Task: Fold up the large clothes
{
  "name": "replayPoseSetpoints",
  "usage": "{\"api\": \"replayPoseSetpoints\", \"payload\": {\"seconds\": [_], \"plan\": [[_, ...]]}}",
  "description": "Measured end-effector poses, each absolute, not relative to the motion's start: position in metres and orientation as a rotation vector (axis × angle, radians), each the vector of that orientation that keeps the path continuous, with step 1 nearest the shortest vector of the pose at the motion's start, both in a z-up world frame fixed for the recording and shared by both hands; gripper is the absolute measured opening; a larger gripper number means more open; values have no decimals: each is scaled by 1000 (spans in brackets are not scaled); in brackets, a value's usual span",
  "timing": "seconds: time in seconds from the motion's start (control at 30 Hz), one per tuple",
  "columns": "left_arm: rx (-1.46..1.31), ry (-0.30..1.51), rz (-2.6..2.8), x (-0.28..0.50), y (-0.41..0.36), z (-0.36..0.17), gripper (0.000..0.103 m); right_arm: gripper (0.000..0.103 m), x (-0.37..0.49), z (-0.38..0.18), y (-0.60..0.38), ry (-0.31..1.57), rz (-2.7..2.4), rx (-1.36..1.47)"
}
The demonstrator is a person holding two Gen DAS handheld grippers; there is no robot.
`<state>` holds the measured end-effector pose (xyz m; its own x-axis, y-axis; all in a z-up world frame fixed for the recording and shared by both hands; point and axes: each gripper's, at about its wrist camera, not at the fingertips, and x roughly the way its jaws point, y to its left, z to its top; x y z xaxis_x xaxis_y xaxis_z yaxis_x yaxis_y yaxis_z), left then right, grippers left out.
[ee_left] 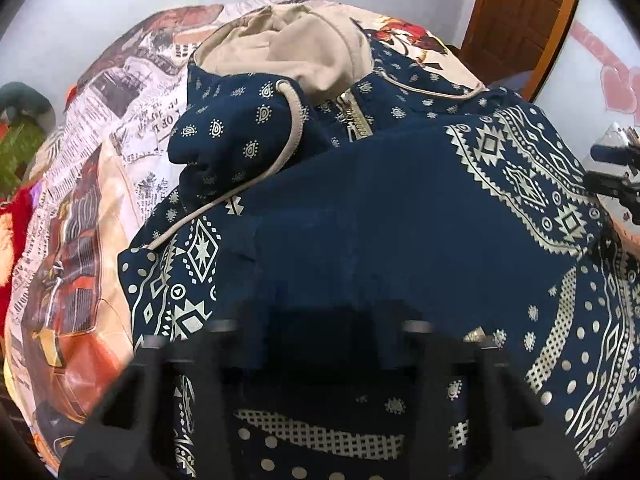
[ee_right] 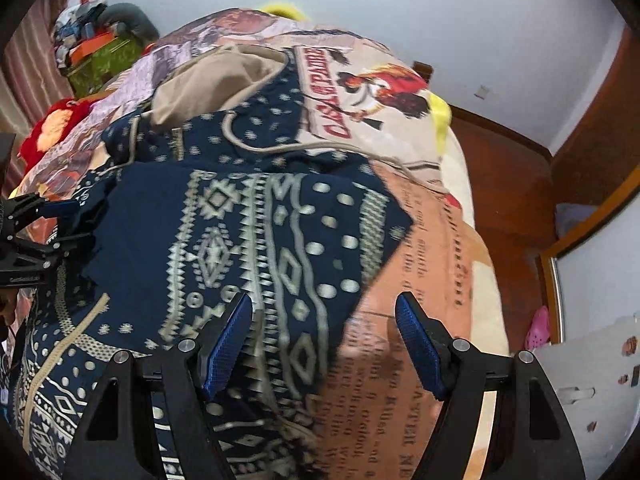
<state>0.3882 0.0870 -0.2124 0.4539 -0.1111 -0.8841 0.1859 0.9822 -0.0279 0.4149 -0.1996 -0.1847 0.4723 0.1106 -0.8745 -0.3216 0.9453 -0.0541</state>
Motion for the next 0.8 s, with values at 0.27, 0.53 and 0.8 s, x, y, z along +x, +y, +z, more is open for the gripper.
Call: {"api": "replayPoseSetpoints", "payload": {"seconds": [0.27,0.53,0.8], "plan": [[-71,1028,-142,386,130,-186,3,72,428,-197,-218,1088,245,-158],[-253,1021,-31,374,218,-181,3,72,440,-202,-208,1124,300,-91],[-301,1132,76,361,264,-228,5,72,462,-214,-207,1153,312,38]]}}
